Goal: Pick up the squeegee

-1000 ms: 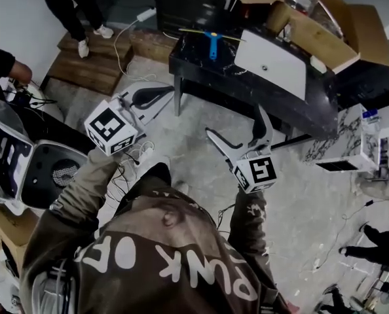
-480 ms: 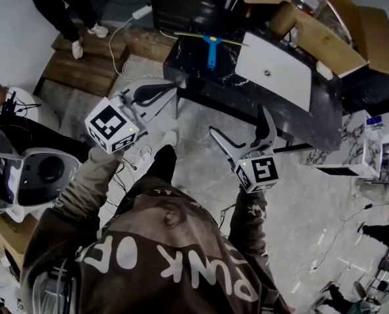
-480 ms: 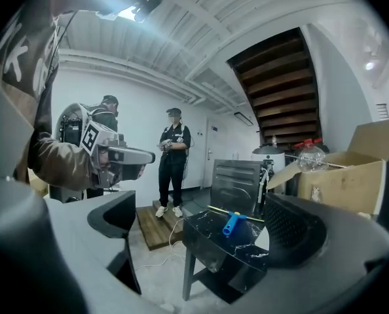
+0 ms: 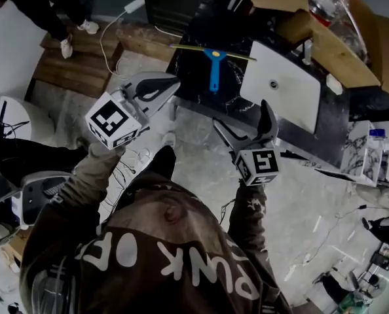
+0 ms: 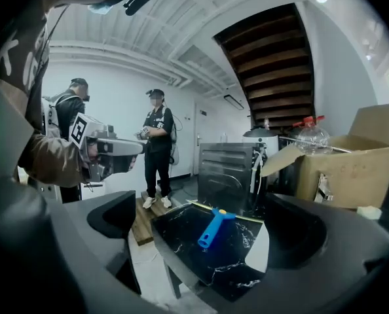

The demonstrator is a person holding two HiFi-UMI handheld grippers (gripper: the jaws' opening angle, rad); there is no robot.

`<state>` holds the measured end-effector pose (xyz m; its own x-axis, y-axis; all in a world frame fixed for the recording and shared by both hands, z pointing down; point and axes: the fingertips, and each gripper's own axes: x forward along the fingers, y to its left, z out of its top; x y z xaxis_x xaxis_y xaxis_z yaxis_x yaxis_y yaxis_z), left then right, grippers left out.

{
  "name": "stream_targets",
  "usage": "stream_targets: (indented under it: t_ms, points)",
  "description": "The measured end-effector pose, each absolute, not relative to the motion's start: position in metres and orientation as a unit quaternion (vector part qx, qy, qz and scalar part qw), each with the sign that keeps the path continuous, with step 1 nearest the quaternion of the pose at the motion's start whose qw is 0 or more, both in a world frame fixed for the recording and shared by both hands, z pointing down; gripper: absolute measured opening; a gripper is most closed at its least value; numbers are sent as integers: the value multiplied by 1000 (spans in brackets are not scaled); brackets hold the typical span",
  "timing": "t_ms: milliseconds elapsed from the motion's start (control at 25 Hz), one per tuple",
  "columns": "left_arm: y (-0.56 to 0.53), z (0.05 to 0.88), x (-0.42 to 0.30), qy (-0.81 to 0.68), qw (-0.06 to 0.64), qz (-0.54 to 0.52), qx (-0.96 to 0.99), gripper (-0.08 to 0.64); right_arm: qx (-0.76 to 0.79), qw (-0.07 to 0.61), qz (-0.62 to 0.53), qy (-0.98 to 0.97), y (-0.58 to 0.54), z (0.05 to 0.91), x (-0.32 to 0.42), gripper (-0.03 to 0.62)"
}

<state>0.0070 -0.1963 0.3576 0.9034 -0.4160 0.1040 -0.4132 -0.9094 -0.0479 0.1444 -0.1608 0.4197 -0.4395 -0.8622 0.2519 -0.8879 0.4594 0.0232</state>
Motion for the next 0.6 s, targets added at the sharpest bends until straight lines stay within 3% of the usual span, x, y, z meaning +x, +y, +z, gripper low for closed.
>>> stream_targets:
  t_ms: [600]
  points:
    - [-316,383,-7,205,-18,-53,-977,3,566,169,145,-794,-306,502,143,595]
